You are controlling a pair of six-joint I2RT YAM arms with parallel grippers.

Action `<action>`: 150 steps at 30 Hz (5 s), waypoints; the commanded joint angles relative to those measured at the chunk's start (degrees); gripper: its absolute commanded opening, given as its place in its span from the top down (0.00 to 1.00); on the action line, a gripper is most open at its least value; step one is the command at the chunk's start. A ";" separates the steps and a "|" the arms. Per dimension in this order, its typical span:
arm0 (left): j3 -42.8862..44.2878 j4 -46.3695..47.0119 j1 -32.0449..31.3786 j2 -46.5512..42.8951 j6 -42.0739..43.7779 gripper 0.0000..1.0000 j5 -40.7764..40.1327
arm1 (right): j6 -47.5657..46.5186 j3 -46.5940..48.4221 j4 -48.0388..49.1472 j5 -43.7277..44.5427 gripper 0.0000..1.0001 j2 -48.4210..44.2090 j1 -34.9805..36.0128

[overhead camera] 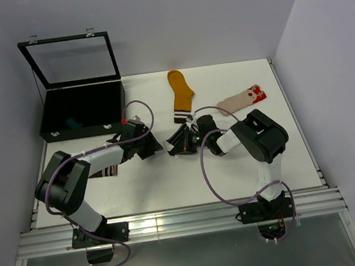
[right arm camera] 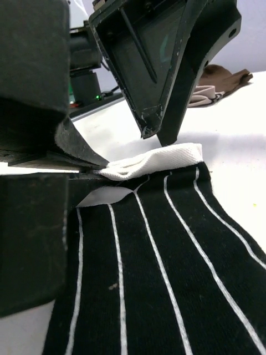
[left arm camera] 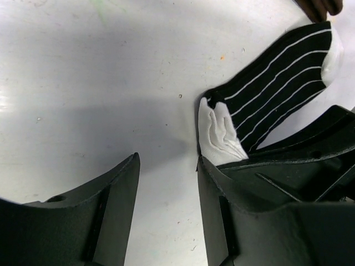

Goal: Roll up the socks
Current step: Roll the sock at the center of the board.

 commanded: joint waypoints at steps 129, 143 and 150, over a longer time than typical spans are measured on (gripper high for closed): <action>10.54 -12.91 -4.35 -0.15 -4.22 0.45 -13.88 | -10.64 -0.58 -6.24 0.87 1.00 -8.47 2.29; 8.60 -7.19 -4.35 1.59 -7.65 0.42 -6.94 | 6.87 -6.83 7.14 -4.34 1.00 1.38 -4.66; 10.10 -6.13 -4.44 4.41 -7.57 0.42 -5.00 | 6.96 -5.86 5.12 -4.07 1.00 3.14 -5.10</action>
